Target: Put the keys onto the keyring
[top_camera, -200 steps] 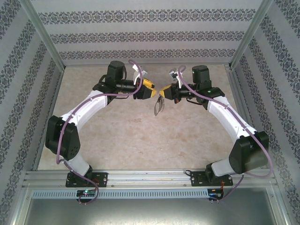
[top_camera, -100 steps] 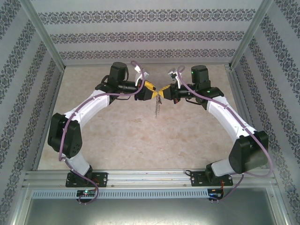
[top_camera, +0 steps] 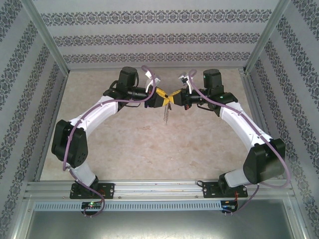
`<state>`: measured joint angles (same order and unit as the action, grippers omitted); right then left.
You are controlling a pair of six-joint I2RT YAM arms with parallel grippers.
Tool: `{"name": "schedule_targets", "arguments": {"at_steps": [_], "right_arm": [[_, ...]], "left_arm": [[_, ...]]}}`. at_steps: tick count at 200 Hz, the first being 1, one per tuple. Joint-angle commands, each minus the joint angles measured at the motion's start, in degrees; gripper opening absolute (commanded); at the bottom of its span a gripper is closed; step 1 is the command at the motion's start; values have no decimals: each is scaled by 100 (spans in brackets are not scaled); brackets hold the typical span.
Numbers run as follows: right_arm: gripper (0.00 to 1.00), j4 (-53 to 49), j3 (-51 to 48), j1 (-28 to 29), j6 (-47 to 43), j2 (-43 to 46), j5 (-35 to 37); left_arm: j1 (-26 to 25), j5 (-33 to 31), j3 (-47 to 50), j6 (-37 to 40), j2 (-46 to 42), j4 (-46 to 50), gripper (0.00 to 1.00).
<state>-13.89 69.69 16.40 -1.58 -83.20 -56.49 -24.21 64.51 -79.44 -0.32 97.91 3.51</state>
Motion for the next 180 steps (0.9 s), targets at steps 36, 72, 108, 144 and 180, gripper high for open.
{"name": "schedule_targets", "arguments": {"at_steps": [36,72,108,144,180], "right_arm": [[0,194,150,65,33,-52,-183],[0,203,150,63,31,-47,-162],[0,255,159,59,85,-41,-125],[4,340,164,51,171,14,-66],[36,670,-89,-92,440,340,128]], "left_arm": [[-73,266,-144,-185,90,-362,23],[-74,321,-102,-315,89,-535,11],[-100,366,-51,-364,80,-630,0],[-126,303,81,-442,23,-853,0],[-124,13,431,-704,-126,-1577,0]]}}
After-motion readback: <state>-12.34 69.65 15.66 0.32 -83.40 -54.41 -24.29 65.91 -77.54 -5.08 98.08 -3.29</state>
